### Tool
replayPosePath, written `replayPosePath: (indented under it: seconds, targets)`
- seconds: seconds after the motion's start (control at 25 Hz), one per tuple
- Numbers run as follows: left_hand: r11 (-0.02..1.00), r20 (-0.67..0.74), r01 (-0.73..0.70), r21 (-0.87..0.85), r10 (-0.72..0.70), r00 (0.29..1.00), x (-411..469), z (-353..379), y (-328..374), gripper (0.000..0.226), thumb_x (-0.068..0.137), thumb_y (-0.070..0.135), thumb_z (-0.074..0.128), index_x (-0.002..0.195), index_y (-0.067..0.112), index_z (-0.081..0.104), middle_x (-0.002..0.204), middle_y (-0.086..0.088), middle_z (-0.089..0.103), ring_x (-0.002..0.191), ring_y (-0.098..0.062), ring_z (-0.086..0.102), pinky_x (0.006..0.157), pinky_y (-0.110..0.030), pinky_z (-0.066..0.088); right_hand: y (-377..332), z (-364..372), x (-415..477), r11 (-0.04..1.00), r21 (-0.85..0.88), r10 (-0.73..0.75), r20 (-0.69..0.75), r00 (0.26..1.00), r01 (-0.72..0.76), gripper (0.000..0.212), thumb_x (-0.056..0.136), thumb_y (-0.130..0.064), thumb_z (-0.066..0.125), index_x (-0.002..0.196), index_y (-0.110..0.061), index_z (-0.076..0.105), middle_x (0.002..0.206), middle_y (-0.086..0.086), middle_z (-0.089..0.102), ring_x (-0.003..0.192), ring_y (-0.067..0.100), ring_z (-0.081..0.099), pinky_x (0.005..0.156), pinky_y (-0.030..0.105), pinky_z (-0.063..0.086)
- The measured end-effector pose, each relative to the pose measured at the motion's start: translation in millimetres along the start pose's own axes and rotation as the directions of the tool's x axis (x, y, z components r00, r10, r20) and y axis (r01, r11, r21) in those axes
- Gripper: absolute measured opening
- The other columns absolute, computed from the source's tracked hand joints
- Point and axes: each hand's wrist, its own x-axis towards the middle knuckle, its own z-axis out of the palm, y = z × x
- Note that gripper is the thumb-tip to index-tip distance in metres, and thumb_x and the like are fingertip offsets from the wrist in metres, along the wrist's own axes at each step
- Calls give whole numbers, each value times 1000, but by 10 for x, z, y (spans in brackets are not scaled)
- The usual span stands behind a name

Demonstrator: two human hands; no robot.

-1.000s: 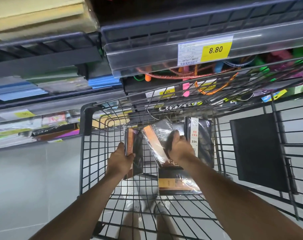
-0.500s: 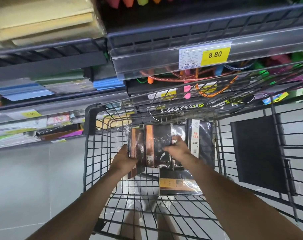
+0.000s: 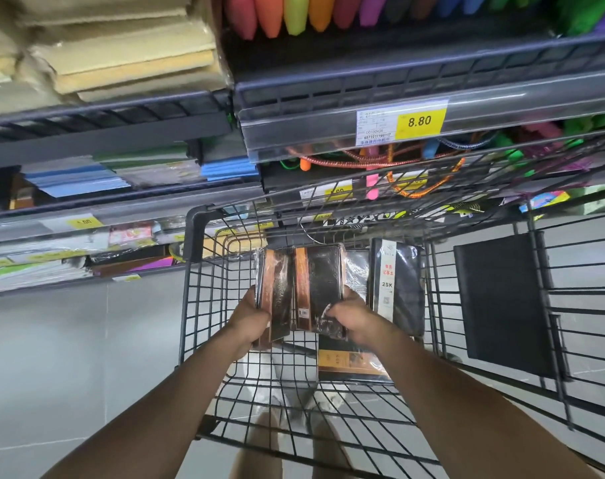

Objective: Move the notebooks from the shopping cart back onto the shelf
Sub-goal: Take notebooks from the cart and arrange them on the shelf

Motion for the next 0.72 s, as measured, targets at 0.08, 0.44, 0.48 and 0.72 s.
replayPosePath:
  seconds: [0.08, 0.44, 0.48, 0.72]
  targets:
    - [1000, 7, -7, -29, 8, 1000, -178, -6, 78, 46, 97, -8, 49, 135, 18, 48, 111, -12, 68, 91, -27, 72, 65, -43, 64, -11, -91, -205, 998, 56, 9, -9, 1000, -9, 74, 96, 5, 58, 159, -12, 22, 146, 18, 48, 128, 32, 55, 99, 35, 52]
    - [962, 196, 36, -271, 19, 981, -1282, -329, 565, 81, 95, -2, 54, 158, 35, 20, 145, -13, 54, 117, -34, 64, 87, -56, 59, -122, -641, -1410, 967, 243, -97, 64, 993, 79, 89, 91, 5, 62, 160, -23, 13, 168, -11, 3, 152, 25, 21, 121, 59, 20]
    - [957, 216, 25, -290, 40, 976, -1395, -378, 620, 77, 95, -3, 54, 156, 33, 26, 142, -15, 57, 116, -34, 66, 89, -57, 58, -141, -712, -1555, 961, 261, -114, 80, 990, 90, 91, 91, 4, 61, 160, -25, 9, 168, -10, 2, 152, 26, 23, 121, 60, 21]
    - [923, 262, -110, -369, 217, 940, -2191, -645, 910, 52, 97, -7, 48, 136, 29, 48, 114, -14, 74, 104, -34, 71, 85, -56, 57, -338, -978, -2365, 938, 231, -302, 168, 938, 260, 75, 95, 11, 53, 155, -28, 31, 152, -5, 48, 141, 20, 43, 115, 54, 35]
